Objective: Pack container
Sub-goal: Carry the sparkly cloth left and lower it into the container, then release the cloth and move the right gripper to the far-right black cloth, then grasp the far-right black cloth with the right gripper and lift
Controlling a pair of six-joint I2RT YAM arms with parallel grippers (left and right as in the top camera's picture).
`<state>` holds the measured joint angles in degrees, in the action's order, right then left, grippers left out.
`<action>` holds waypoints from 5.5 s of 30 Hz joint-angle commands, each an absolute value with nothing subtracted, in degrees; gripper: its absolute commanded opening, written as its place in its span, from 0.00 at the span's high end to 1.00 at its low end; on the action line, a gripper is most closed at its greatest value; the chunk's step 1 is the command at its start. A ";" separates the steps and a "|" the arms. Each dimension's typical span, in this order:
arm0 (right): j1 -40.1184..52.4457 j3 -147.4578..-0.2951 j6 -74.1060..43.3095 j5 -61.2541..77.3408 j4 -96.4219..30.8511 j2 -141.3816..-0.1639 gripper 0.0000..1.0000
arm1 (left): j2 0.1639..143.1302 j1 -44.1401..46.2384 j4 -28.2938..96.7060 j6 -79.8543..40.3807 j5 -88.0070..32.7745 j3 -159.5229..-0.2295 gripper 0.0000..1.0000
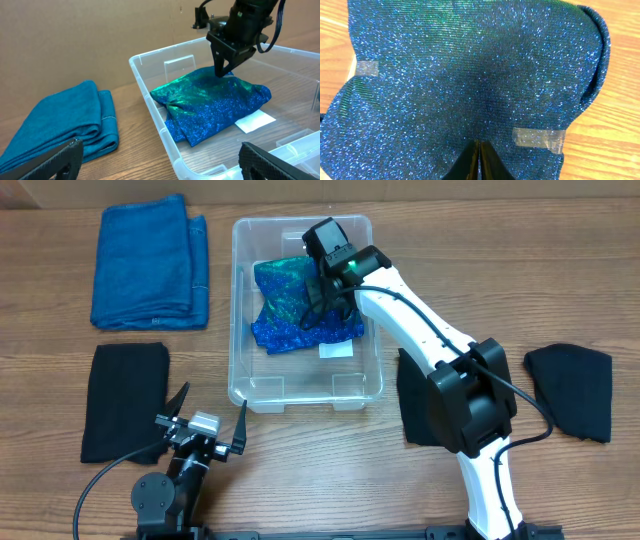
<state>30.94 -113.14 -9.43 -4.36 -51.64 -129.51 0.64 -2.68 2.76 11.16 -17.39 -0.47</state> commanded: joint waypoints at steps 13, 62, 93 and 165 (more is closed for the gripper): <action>30.81 -139.44 -10.09 -10.74 -64.36 -133.45 0.77 | 0.25 -2.98 2.74 12.23 -17.43 -0.25 0.00; -33.01 -76.36 -55.88 18.24 -28.88 -118.41 0.74 | 0.25 -2.98 2.74 12.23 -17.43 -0.25 0.00; -35.00 -98.67 -1.61 22.02 -51.27 -125.19 0.01 | 0.25 -2.98 2.74 12.23 -17.43 -0.25 0.00; -35.59 -123.90 2.35 84.29 -65.63 -135.31 0.96 | 0.25 -2.98 2.74 12.23 -17.43 -0.25 0.00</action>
<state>-35.27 -121.40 2.52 66.92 -65.10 -137.34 0.64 -2.68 2.76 11.14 -17.39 -0.47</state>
